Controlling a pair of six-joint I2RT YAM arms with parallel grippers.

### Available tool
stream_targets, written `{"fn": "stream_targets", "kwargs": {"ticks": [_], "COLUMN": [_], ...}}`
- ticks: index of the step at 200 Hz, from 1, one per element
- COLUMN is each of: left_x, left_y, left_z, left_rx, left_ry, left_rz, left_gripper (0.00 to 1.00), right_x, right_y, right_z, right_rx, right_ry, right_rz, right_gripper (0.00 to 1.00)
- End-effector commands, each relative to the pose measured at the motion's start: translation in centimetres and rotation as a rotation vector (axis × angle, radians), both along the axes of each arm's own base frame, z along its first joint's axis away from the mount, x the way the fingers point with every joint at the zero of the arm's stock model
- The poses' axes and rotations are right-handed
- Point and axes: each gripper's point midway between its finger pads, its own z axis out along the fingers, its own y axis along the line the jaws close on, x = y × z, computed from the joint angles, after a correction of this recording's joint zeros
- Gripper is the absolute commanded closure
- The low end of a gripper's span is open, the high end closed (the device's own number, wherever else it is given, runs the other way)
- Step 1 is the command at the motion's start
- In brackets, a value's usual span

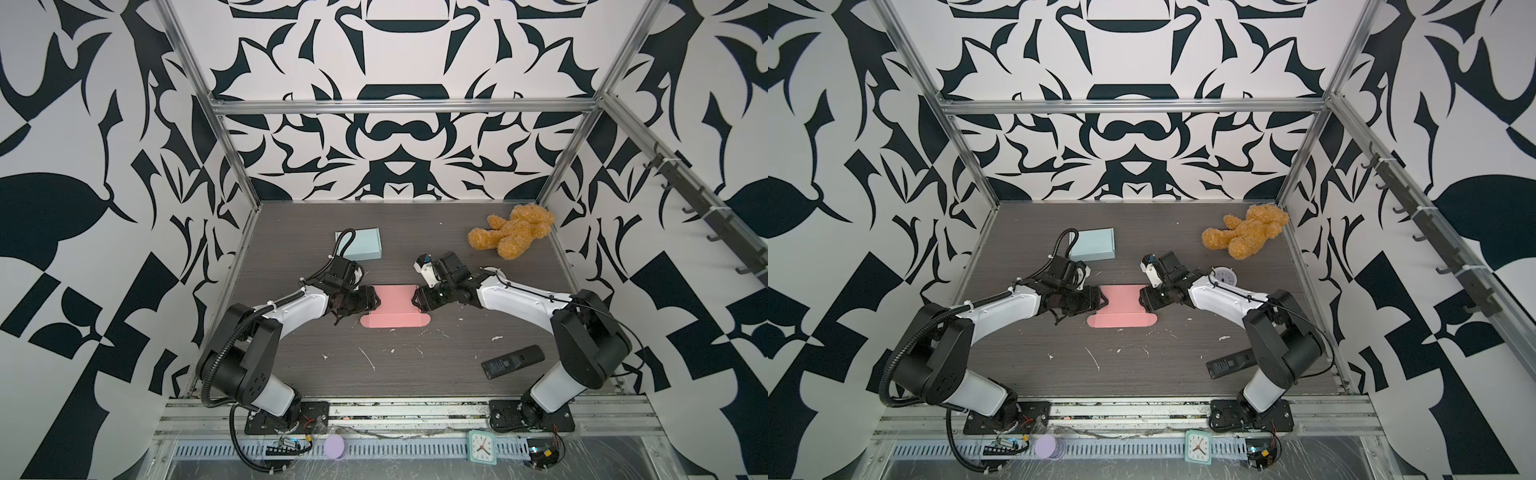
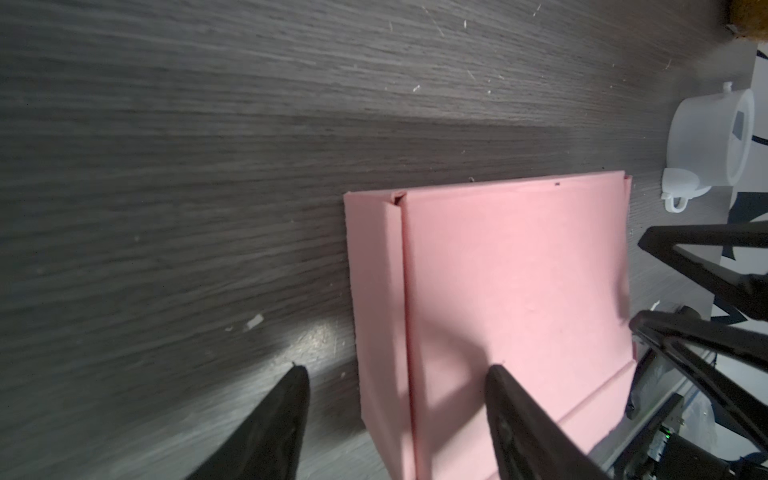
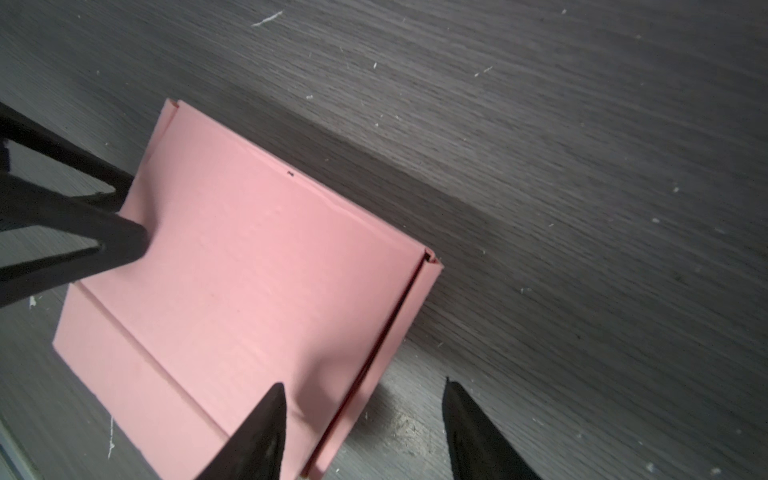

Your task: Fold the paper box

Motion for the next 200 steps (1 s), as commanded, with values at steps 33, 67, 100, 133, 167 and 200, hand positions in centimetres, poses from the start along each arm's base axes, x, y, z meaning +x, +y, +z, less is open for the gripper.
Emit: {"fn": "stream_targets", "kwargs": {"ticks": [33,67,100,133,167,200], "left_x": [-0.6,-0.7,-0.7,-0.7,-0.6,-0.4], "left_y": [0.3,0.3,0.4,0.4,0.4,0.5], "left_z": [-1.4,-1.8,-1.9,-2.0,-1.8,-0.9], "left_rx": [0.009,0.012,0.013,0.016,0.016,0.024], "left_ry": [0.039,0.047,0.049,0.051,0.047,0.027], "left_rz": [0.01,0.009,0.008,0.008,0.009,0.01], "left_gripper": [0.35,0.39,0.41,0.41,0.41,0.37], "right_x": [0.3,0.2,0.2,0.2,0.2,0.5], "right_y": [0.4,0.3,0.2,0.1,0.2,0.3], "right_z": [-0.2,-0.8,-1.1,-1.3,-0.8,0.5], "right_rx": [0.018,0.011,0.004,-0.001,0.002,0.01], "right_ry": [-0.002,0.007,0.012,0.015,0.008,-0.012], "right_rz": [-0.006,-0.005,-0.004,-0.007,-0.005,-0.009], "right_gripper": [0.38,0.38,0.38,0.38,0.38,0.37]}}
